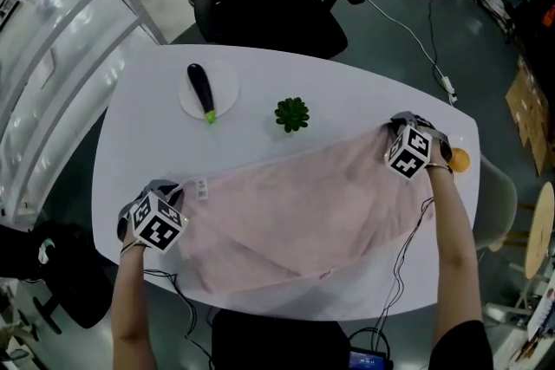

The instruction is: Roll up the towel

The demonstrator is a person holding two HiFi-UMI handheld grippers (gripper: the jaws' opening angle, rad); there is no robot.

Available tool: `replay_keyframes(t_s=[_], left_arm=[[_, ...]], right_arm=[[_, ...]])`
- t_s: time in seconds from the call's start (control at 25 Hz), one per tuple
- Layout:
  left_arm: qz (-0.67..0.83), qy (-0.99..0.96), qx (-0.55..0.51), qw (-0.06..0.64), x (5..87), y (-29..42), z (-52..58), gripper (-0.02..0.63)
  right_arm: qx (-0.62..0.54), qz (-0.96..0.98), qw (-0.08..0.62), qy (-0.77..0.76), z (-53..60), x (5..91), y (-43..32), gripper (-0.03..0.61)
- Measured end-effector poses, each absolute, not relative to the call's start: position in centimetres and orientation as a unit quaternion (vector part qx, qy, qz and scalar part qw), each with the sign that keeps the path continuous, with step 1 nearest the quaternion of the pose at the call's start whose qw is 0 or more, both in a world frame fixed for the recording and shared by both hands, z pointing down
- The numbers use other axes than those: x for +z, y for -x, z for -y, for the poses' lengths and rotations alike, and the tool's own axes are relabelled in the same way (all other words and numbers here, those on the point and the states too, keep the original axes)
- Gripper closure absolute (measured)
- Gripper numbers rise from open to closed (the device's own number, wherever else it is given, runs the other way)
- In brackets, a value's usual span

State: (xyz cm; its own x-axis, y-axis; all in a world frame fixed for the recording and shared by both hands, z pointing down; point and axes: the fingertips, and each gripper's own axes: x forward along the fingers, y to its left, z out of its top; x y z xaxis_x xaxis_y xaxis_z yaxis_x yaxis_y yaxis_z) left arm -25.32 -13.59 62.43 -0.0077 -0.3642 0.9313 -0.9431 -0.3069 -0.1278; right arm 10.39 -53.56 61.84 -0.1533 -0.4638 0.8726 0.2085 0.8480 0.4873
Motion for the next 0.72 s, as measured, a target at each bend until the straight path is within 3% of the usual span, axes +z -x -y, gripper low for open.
replay_keyframes(t_s=[0.16,0.32,0.48,0.6,0.72], left_arm=[[0.527,-0.629,0.494,0.286,62.3,25.5,13.6,0.564],[0.556,-0.622,0.475,0.279,61.2,25.8,14.1,0.423],[0.587,-0.617,0.45,0.271,59.5,25.7,14.1,0.304],[0.602,-0.614,0.441,0.257,57.6,25.4,13.7,0.295],[0.612,-0.615,0.432,0.245,55.8,24.5,13.0,0.281]], right_arm=[[-0.259,0.707,0.649,-0.106,53.9,61.2,-10.2,0.544],[-0.249,0.719,0.632,-0.148,53.9,59.2,-10.1,0.37],[-0.225,0.755,0.595,-0.16,52.9,57.0,-9.9,0.27],[-0.23,0.766,0.581,-0.151,51.4,54.9,-10.3,0.186],[-0.239,0.775,0.565,-0.149,49.6,53.0,-11.2,0.181]])
